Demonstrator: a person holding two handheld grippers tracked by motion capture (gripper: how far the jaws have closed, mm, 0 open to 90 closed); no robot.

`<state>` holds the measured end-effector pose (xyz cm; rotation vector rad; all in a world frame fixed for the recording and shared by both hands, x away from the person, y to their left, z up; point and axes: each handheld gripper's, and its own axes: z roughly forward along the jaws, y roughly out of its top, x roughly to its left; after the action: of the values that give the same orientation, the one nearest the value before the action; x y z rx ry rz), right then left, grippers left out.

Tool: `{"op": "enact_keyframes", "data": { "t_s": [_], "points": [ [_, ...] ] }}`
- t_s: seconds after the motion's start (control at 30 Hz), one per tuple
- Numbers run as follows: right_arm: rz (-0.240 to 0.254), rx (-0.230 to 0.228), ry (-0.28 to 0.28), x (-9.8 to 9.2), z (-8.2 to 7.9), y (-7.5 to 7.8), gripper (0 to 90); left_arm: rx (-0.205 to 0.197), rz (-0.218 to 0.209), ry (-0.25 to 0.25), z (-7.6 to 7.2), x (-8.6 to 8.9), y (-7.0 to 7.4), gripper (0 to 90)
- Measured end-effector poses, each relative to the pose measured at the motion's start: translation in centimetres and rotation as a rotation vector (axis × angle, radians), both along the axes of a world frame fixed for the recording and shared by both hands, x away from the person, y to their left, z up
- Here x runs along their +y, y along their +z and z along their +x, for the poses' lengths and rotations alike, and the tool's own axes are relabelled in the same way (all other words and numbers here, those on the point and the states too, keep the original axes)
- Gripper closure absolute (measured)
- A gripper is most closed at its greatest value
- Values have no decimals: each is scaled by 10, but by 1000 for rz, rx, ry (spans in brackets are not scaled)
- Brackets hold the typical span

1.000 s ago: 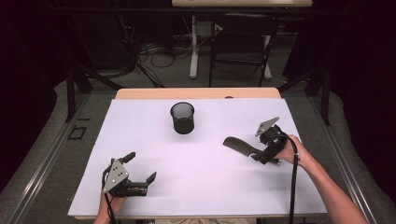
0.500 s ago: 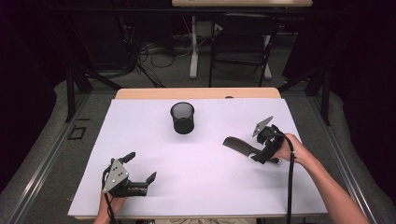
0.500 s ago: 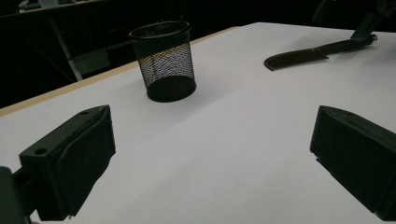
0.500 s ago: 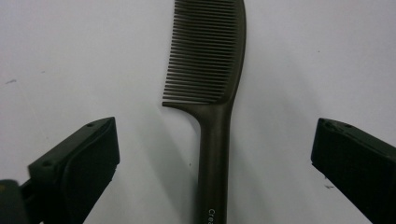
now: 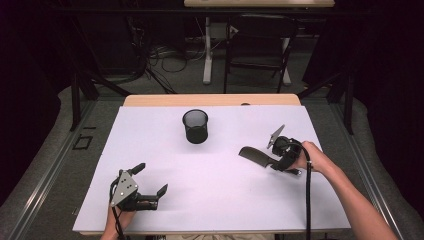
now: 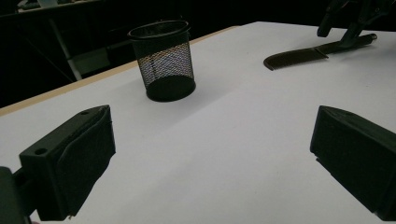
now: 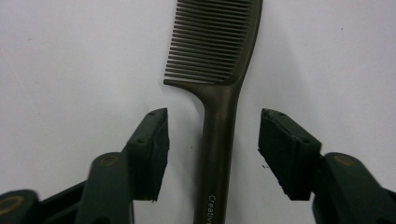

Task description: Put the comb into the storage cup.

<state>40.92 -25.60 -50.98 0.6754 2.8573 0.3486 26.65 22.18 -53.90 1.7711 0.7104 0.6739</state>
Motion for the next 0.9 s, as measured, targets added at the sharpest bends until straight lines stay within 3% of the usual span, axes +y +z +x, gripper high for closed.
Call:
{"op": "enact_keyframes", "data": {
  "t_s": [0.23,0.27,0.43,0.47,0.5,0.7,0.9],
  "points": [
    [-31,9,-2,3,3,-3,547,-2,2,0,0,0,0,0],
    [-56,23,-1,4,5,-3,569,-2,1,0,0,0,0,0],
    [-59,34,-10,5,7,-6,599,-2,2,-2,0,0,0,0],
    [-93,46,0,6,8,-4,600,-2,1,-2,0,0,0,0],
    [-72,43,-7,6,8,-8,605,-2,2,-2,0,0,0,0],
    [-114,54,-5,8,10,-10,633,-3,3,-2,0,0,0,0],
    [-124,55,-5,10,13,-15,682,-2,3,-1,0,0,0,0]
  ]
}}
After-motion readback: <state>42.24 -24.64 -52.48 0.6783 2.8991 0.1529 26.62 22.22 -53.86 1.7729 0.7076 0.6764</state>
